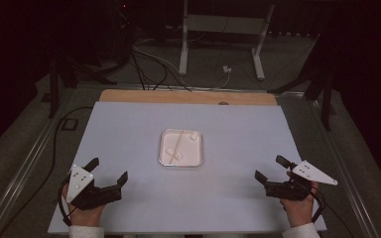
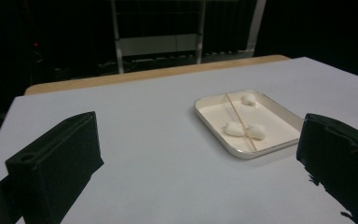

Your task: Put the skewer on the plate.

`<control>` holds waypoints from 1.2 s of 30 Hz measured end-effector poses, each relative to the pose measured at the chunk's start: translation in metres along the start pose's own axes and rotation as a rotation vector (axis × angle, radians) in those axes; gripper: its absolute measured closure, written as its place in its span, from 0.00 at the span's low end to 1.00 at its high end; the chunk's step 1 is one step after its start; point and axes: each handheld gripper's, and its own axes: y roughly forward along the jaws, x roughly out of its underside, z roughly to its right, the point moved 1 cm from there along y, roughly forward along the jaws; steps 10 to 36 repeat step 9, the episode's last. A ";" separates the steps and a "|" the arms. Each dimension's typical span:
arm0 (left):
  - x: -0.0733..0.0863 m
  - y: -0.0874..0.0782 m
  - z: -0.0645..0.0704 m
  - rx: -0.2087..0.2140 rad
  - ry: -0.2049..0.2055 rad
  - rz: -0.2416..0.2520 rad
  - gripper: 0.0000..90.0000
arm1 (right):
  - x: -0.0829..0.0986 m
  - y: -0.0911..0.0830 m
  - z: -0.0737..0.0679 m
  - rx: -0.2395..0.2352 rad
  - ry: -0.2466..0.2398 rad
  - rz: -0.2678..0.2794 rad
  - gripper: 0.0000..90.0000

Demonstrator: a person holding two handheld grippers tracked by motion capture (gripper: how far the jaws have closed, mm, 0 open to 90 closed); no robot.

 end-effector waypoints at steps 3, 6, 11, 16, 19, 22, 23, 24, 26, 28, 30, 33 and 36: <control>0.000 -0.002 -0.002 -0.007 -0.001 -0.002 0.01 | 0.001 -0.001 0.001 0.006 -0.005 -0.007 0.00; 0.001 -0.003 -0.003 -0.015 -0.005 -0.003 0.01 | 0.003 0.002 0.001 0.003 0.002 -0.017 0.00; 0.002 -0.003 -0.004 -0.018 -0.012 -0.006 0.01 | 0.005 0.004 -0.001 -0.001 -0.002 -0.025 0.00; 0.002 -0.003 -0.004 -0.018 -0.012 -0.006 0.01 | 0.005 0.004 -0.001 -0.001 -0.002 -0.025 0.00; 0.002 -0.003 -0.004 -0.018 -0.012 -0.006 0.01 | 0.005 0.004 -0.001 -0.001 -0.002 -0.025 0.00; 0.002 -0.003 -0.004 -0.018 -0.012 -0.006 0.01 | 0.005 0.004 -0.001 -0.001 -0.002 -0.025 0.00; 0.002 -0.003 -0.004 -0.018 -0.012 -0.006 0.01 | 0.005 0.004 -0.001 -0.001 -0.002 -0.025 0.00; 0.002 -0.003 -0.004 -0.018 -0.012 -0.006 0.01 | 0.005 0.004 -0.001 -0.001 -0.002 -0.025 0.00; 0.002 -0.003 -0.004 -0.018 -0.012 -0.006 0.01 | 0.005 0.004 -0.001 -0.001 -0.002 -0.025 0.00; 0.002 -0.003 -0.004 -0.018 -0.012 -0.006 0.01 | 0.005 0.004 -0.001 -0.001 -0.002 -0.025 0.00; 0.002 -0.003 -0.004 -0.018 -0.012 -0.006 0.01 | 0.005 0.004 -0.001 -0.001 -0.002 -0.025 0.00; 0.002 -0.003 -0.004 -0.018 -0.012 -0.006 0.01 | 0.005 0.004 -0.001 -0.001 -0.002 -0.025 0.00; 0.002 -0.003 -0.004 -0.018 -0.012 -0.006 0.01 | 0.005 0.004 -0.001 -0.001 -0.002 -0.025 0.00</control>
